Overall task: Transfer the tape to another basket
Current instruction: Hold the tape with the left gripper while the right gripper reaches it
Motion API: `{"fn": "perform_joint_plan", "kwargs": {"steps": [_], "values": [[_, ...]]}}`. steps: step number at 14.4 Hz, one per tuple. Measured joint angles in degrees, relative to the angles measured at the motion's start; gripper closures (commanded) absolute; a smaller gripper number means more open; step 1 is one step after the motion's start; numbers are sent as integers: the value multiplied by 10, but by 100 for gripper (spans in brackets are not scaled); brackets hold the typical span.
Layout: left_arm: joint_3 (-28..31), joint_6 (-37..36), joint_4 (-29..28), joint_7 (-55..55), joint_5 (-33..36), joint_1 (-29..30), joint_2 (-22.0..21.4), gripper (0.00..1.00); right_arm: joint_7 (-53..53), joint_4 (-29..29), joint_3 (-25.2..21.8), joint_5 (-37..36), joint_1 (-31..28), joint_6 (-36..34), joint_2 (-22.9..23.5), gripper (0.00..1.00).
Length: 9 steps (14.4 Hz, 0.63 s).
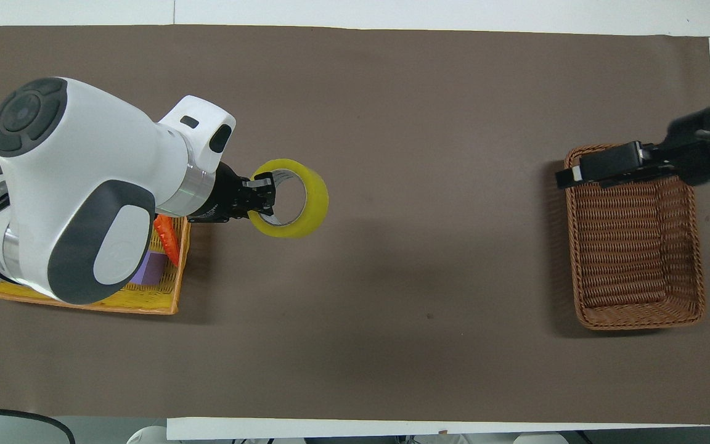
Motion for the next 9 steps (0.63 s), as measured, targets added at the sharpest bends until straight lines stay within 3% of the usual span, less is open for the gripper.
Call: {"fn": "perform_joint_plan", "kwargs": {"steps": [6,9], "values": [[0,-1,-1,0,0,0,0,99,-10,-92,2,287,112,175,43,1],[0,-1,-5,0,0,0,1,99,-29,-102,2,352,175,253,60,1]]}}
